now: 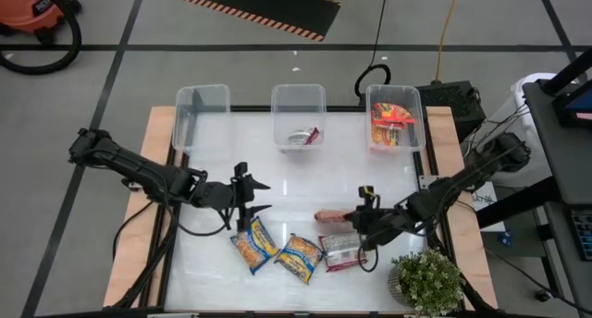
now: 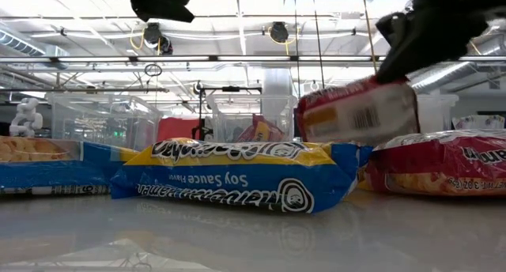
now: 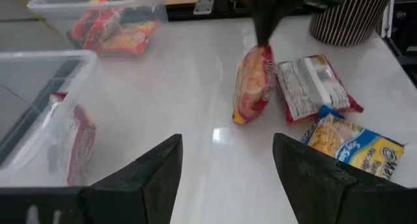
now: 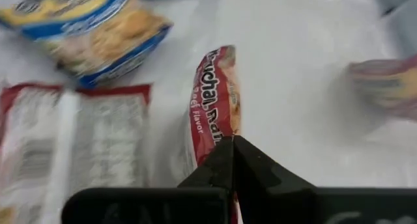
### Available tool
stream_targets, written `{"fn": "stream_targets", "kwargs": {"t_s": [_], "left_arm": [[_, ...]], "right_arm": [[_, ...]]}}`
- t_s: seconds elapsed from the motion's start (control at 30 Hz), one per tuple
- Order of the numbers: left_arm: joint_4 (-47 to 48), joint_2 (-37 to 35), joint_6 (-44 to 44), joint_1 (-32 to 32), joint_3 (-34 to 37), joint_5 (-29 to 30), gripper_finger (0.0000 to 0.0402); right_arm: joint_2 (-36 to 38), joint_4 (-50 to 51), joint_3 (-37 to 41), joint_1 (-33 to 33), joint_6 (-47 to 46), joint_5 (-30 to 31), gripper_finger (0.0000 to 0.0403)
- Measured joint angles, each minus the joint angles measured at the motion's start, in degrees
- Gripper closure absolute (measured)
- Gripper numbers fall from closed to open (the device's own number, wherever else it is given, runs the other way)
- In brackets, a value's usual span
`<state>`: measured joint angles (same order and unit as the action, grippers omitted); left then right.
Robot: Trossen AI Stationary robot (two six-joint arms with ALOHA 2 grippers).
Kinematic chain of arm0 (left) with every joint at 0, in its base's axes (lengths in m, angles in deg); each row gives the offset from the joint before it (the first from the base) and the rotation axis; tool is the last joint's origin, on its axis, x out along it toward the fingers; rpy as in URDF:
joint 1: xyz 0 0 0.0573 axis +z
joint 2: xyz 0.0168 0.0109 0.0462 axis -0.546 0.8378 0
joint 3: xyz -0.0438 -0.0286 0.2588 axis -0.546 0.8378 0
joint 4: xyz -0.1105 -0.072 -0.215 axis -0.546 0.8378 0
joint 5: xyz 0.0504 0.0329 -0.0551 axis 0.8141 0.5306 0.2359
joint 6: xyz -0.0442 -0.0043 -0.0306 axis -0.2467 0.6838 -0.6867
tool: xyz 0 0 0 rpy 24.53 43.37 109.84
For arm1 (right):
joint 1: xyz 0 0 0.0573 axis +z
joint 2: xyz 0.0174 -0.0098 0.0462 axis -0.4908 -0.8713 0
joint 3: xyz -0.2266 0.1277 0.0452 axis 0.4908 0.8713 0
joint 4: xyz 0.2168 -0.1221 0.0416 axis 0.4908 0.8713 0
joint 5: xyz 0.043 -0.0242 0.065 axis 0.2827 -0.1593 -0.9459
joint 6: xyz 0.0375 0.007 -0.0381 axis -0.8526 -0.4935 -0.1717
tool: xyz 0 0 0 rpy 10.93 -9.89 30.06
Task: Sort Maruchan noodles
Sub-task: Put the top red noodle pack into the middle transparent bin
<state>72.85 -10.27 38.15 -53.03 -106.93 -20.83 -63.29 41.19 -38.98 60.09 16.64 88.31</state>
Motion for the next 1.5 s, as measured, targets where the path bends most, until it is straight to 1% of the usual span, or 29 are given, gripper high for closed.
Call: {"fn": "stream_targets", "kwargs": {"t_s": [0.07, 0.17, 0.37, 0.43, 0.53, 0.6, 0.7, 0.87, 0.93, 1.13, 1.2, 1.4, 1.5], "left_arm": [[-2.11, 1.38, 2.21, -0.02, 0.04, -0.05, 0.0158], [-9.46, 4.39, 5.16, -0.01, 0.04, -0.03, 0.0158], [-22.46, 12.28, 14.34, 0.39, 0.04, -0.05, 0.0158], [-26.70, 14.62, 15.48, 1.51, 0.04, -0.09, 0.0158], [-29.07, 17.12, 14.78, 3.74, 0.04, -0.68, 0.0154], [-31.01, 18.51, 13.91, 5.19, 0.02, -3.60, 0.0140], [-34.72, 21.06, 13.36, 6.24, 0.00, -8.05, 0.0107], [-41.54, 26.30, 13.94, 6.84, -0.01, -8.99, 0.0056], [-43.32, 28.34, 14.43, 7.09, -0.04, -8.97, 0.0048], [-48.06, 32.76, 15.77, 8.21, -0.02, -9.22, 0.0046], [-48.49, 33.72, 15.77, 8.78, -0.02, -9.40, 0.0046], [-49.06, 36.65, 15.89, 9.94, -1.69, -13.19, 0.0046], [-48.77, 38.26, 16.02, 9.96, -2.82, -13.66, 0.0046]], "right_arm": [[1.17, -0.21, 0.00, -0.67, 0.65, 1.60, 0.0403], [2.82, -0.36, 0.00, -1.92, 1.24, 2.82, 0.0403], [4.22, -3.40, 0.00, -4.43, 4.81, 2.82, 0.0403], [4.26, -4.43, -0.02, -5.02, 6.18, 2.81, 0.0403], [4.26, -4.54, -0.02, -5.86, 6.90, 2.61, 0.0403], [4.26, -4.53, -0.02, -6.32, 6.92, 2.57, 0.0403], [4.26, -4.53, -0.02, -6.74, 6.93, 2.55, 0.0403], [4.26, -4.63, -0.02, -7.50, 6.94, 1.26, 0.0403], [4.26, -5.17, -0.02, -7.83, 6.91, 0.98, 0.0403], [4.26, -6.41, -0.02, -7.87, 7.38, 0.69, 0.0403], [4.26, -6.57, -0.02, -7.87, 7.38, -0.29, 0.0403], [4.26, -6.77, -0.02, -7.87, 7.27, -0.34, 0.0403], [4.26, -7.31, -0.02, -7.87, 7.21, -0.34, 0.0403]]}}
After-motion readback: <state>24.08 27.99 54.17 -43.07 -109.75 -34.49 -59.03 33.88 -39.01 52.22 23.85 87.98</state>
